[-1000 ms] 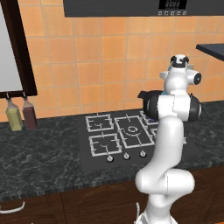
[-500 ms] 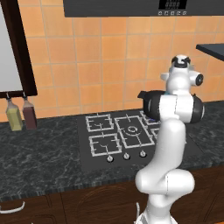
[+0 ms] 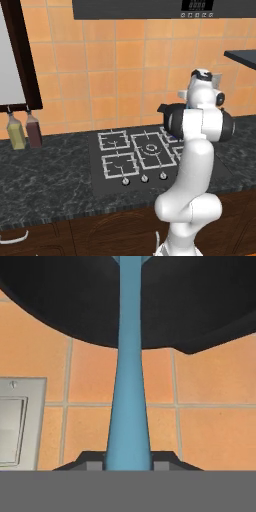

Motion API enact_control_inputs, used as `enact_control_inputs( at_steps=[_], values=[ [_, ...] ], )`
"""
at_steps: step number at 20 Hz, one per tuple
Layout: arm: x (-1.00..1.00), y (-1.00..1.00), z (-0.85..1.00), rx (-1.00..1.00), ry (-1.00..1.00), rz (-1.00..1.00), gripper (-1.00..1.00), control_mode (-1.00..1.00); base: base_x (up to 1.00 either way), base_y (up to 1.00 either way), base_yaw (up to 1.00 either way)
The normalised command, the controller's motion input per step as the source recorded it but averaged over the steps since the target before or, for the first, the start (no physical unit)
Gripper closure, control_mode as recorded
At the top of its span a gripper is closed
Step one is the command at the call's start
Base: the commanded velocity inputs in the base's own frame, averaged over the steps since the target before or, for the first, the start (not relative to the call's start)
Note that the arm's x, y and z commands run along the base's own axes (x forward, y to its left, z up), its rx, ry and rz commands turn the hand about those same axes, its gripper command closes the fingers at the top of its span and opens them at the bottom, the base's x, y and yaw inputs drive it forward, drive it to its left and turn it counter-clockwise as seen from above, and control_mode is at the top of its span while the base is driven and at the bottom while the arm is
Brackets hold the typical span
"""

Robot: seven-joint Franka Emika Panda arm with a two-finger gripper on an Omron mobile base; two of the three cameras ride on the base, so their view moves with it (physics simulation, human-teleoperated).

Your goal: Put the bell pepper and bell pepper in the pot. Retrieve the spatula and lightly stir the vegetables in the pot.

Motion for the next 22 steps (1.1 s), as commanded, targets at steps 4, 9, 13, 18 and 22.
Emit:
enact_control_inputs(
  at_steps=[4,9,13,18,22],
  values=[
    [0.0,0.0,-0.5,0.03,0.0,-0.09,1.0,-1.0,0.0,0.0,0.0],
    [0.16,0.0,-0.42,0.09,-0.07,-0.12,1.0,-1.0,0.0,0.0,0.0],
    [0.25,0.0,-0.4,0.09,-0.1,-0.1,1.0,-1.0,0.0,0.0,0.0],
    [0.41,0.0,-0.45,0.07,-0.09,-0.04,1.0,-1.0,0.0,0.0,0.0],
    [0.41,0.0,-0.25,0.04,-0.19,-0.01,1.0,-1.0,0.0,0.0,0.0]
  ],
)
